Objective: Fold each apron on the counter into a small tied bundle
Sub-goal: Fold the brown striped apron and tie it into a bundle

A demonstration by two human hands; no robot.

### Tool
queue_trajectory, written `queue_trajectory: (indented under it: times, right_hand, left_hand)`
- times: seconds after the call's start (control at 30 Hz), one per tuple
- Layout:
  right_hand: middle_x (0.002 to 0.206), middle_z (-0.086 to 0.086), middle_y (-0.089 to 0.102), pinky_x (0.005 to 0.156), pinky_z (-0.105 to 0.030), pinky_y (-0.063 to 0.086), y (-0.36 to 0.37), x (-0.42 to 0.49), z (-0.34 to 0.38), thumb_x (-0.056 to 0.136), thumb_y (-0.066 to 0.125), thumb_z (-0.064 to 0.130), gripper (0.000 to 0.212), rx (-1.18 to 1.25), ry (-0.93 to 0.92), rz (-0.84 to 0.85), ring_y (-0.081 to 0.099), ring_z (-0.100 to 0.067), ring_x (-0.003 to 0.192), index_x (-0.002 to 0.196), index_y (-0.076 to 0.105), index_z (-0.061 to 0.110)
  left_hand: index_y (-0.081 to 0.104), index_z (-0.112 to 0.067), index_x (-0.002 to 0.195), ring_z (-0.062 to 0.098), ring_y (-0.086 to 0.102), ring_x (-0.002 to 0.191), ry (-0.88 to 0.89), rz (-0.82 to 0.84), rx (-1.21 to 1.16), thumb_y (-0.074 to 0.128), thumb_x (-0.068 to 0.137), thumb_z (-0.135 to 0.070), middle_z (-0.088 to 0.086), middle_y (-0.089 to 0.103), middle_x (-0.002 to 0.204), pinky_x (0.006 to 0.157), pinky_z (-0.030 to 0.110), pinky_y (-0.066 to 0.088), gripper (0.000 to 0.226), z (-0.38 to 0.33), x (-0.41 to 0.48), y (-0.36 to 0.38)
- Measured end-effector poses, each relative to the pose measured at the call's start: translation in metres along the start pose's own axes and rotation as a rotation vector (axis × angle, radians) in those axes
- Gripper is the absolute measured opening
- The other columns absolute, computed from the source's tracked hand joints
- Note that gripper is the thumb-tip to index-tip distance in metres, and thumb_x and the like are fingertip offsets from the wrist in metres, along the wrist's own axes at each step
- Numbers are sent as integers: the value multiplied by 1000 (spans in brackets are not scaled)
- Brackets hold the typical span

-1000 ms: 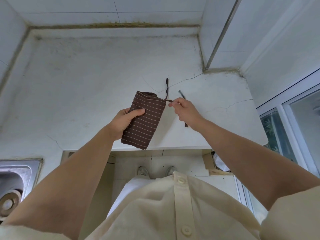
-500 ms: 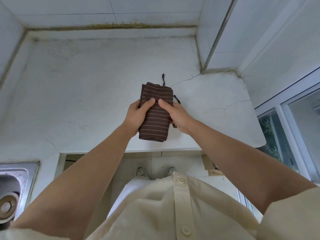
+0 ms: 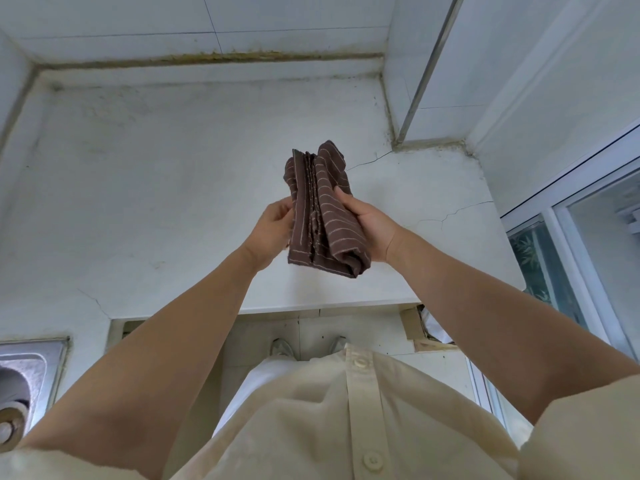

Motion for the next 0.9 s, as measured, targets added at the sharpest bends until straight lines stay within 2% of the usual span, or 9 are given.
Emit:
queue_trajectory:
  times: [0.07, 0.1, 0.17, 0.27, 0.43, 0.57, 0.7, 0.83, 0.9]
  right_hand:
    - [110, -6, 71, 97, -37, 51, -5, 8, 5, 95, 54, 44, 41, -20, -93, -84, 68, -21, 99, 119, 64, 12]
    - [116, -5, 70, 98, -36, 51, -8, 11, 7, 97, 53, 44, 42, -34, -134, -136, 67, -21, 105, 124, 62, 14]
    - [121, -4, 69, 96, -34, 53, -17, 17, 10, 98, 52, 45, 44, -51, -178, -221, 66, -19, 110, 129, 59, 15]
    - [118, -2, 70, 86, -32, 55, -26, 19, 14, 97, 54, 44, 43, -154, -195, -279, 67, -18, 108, 130, 59, 16]
    - [113, -7, 71, 73, -26, 57, -36, 20, 21, 97, 59, 35, 35, -462, -200, -377, 69, -17, 95, 122, 63, 11]
    - [104, -9, 72, 88, -39, 56, -34, 25, 20, 94, 64, 33, 19, -862, -193, -395, 69, -25, 95, 97, 67, 14]
    - [94, -11, 69, 82, -39, 52, -22, 31, 21, 89, 65, 39, 32, -1333, -125, -320, 65, -25, 87, 91, 66, 7]
    - [80, -1, 59, 69, -28, 46, -9, 28, 8, 89, 66, 24, 13, -1496, 18, -95, 57, -19, 79, 81, 58, 17]
    - [75, 4, 55, 69, -24, 41, -6, 25, 5, 86, 71, 22, 17, -1482, 30, -18, 54, -14, 77, 76, 57, 20]
  left_hand:
    - [58, 5, 102, 15, 63, 68, -28, -13, -3, 44, 102, -2, 14, 61, 85, 69, 26, 51, 16, 3, 0, 4]
    - [59, 2, 98, 16, 61, 70, -35, -43, 43, 44, 101, 2, 14, 60, 86, 70, 29, 50, 16, 9, 2, 3]
    - [63, 0, 92, 19, 57, 73, 7, -80, 340, 46, 96, 4, 16, 62, 88, 72, 28, 47, 17, 15, 5, -2]
    - [67, -4, 91, 17, 57, 72, 169, -45, 801, 52, 92, -3, 5, 63, 82, 62, 22, 40, 15, 11, 1, -10]
    - [73, -18, 99, 18, 56, 65, 492, 86, 1186, 51, 95, -22, -2, 60, 77, 56, 25, 36, 23, 7, -10, -16]
    - [70, -14, 88, 18, 59, 64, 688, 173, 1291, 57, 93, -19, -2, 62, 80, 51, 30, 49, 15, -6, -10, -1]
    - [65, -12, 88, 20, 56, 76, 841, 243, 1311, 60, 92, -21, 3, 57, 88, 51, 30, 45, 11, -11, -8, 9]
    - [66, -12, 89, 24, 53, 96, 913, 306, 1294, 55, 95, -28, 7, 57, 107, 73, 32, 47, 21, -17, -3, 22]
    - [66, -10, 86, 26, 51, 103, 864, 327, 1248, 46, 95, -35, 9, 56, 112, 84, 37, 48, 33, -14, -1, 23]
Point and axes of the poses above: each hand's wrist, its own x-axis towards the middle knuckle, its own y-axis out of the palm, z = x × y, the point moved 4 cm from there along x, towards the middle knuckle
